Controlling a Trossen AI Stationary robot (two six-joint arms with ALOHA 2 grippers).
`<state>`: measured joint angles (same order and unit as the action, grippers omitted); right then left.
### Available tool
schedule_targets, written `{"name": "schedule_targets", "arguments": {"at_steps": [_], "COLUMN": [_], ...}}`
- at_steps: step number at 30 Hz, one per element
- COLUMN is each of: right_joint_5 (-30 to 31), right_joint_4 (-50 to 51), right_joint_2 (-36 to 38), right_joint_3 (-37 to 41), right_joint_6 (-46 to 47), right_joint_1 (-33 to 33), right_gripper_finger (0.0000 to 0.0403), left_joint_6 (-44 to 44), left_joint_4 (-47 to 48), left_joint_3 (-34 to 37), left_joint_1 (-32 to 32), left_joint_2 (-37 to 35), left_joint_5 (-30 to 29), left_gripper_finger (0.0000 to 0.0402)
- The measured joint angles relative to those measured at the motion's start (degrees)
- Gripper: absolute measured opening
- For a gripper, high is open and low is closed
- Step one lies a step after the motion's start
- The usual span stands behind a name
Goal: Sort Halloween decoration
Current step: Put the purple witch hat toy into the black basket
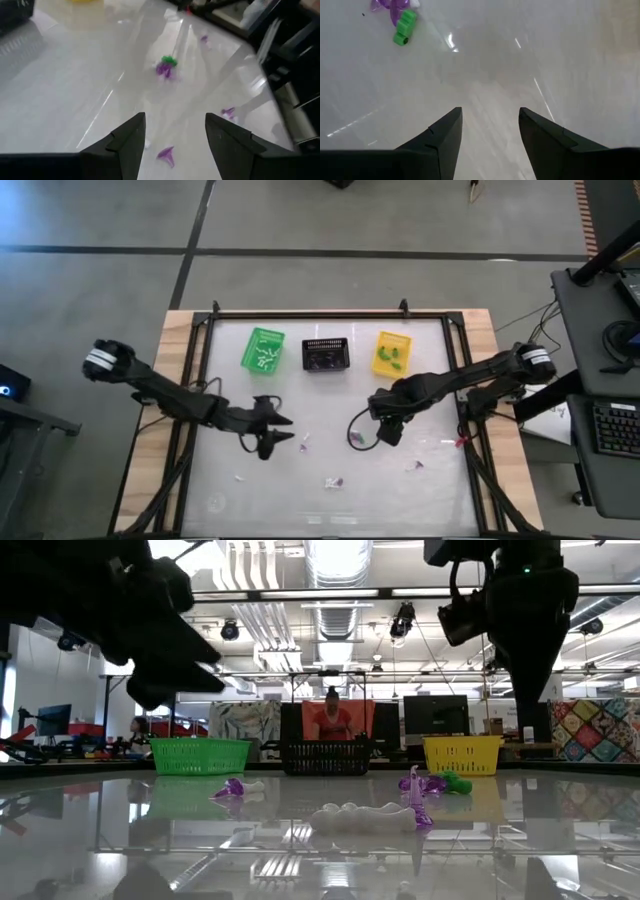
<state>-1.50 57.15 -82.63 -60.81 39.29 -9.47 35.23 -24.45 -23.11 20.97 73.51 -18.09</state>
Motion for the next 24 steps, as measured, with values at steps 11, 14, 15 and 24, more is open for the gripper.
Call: {"name": "schedule_targets", "arguments": {"at_steps": [11,14,15,24], "right_joint_5": [2.51,3.12,3.17,3.17], "right_joint_4": [-9.90,-12.68,-13.64,-15.93], "right_joint_2": [2.53,2.38,2.37,1.64], "right_joint_3": [5.82,7.09,7.38,7.69], "right_joint_6": [0.48,0.52,0.55,0.59], "right_joint_1": [0.00,0.01,0.02,0.02], "right_gripper_finger": [0.0189,0.0189,0.0189,0.0189], "left_joint_6": [-3.37,-4.36,-4.38,-3.84], "left_joint_4": [1.07,1.07,0.88,0.23], "left_joint_3": [-8.03,-10.23,-10.96,-14.92], "left_joint_1": [1.19,1.79,1.79,1.81], "left_joint_2": [19.07,23.53,24.82,31.80], "left_joint_5": [-5.52,-6.49,-6.60,-10.09], "left_gripper_finger": [0.0189,0.0189,0.0189,0.0189]}}
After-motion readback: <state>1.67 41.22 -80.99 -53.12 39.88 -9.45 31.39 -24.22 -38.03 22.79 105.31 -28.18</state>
